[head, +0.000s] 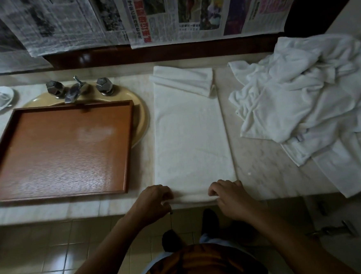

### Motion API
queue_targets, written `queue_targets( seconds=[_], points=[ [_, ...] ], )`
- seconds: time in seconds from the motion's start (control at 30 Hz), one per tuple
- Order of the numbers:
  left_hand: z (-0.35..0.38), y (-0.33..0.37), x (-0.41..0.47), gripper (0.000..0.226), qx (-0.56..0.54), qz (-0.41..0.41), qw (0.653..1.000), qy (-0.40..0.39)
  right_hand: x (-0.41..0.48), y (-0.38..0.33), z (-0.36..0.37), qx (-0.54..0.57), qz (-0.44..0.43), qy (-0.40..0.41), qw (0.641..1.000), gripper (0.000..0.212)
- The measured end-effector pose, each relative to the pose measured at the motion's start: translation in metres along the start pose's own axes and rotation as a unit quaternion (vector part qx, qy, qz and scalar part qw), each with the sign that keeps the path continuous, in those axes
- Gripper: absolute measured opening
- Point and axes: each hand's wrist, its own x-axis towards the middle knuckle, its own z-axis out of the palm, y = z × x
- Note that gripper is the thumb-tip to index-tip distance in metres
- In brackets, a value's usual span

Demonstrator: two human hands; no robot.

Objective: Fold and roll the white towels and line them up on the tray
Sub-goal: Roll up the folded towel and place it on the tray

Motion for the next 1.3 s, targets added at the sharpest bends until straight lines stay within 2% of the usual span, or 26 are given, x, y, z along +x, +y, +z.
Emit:
queue_targets(
  seconds=[0.07, 0.17, 0.23, 0.33, 0.43, 0.57, 0.73, 0.97, 1.17, 1.3],
  points=[
    [-0.009, -0.002, 0.004, 0.018, -0.055, -0.033, 0.998, 0.001, 0.003, 0.003, -0.006, 0.057, 0.031, -0.008, 0.998, 0.039],
    [-0.017, -0.007, 0.009, 0.018, -0.117, -0.088, 0.989, 0.031, 0.009, 0.012, -0.015, 0.196, 0.100, 0.011, 0.975, 0.030],
    [-0.019, -0.010, 0.010, 0.017, -0.143, -0.117, 0.982, 0.045, 0.013, 0.016, -0.018, 0.224, 0.105, 0.031, 0.968, 0.028],
    [-0.017, -0.005, 0.009, 0.016, -0.150, -0.126, 0.978, 0.076, 0.016, 0.019, -0.017, 0.185, 0.108, 0.063, 0.975, 0.030],
    [-0.013, 0.002, 0.008, 0.017, -0.108, -0.115, 0.980, 0.125, 0.018, 0.017, -0.012, 0.129, 0.103, 0.109, 0.980, 0.031],
    [0.008, 0.010, 0.006, 0.026, -0.023, -0.021, 0.987, 0.159, 0.013, 0.002, -0.001, 0.105, 0.061, 0.143, 0.982, 0.024],
    [0.036, 0.017, -0.006, 0.031, 0.034, 0.027, 0.982, 0.184, 0.005, -0.009, 0.027, 0.063, 0.040, 0.148, 0.986, 0.047],
    [0.032, 0.012, -0.003, 0.048, 0.061, 0.048, 0.981, 0.178, -0.001, -0.012, 0.033, 0.024, 0.006, 0.176, 0.984, 0.048],
    [0.014, 0.010, 0.007, 0.030, 0.062, 0.053, 0.985, 0.149, 0.007, -0.005, 0.034, -0.016, -0.022, 0.180, 0.983, 0.055],
    [0.004, 0.005, 0.006, 0.024, 0.039, 0.051, 0.990, 0.123, 0.005, -0.005, 0.021, -0.008, -0.004, 0.136, 0.991, 0.056]
  ],
)
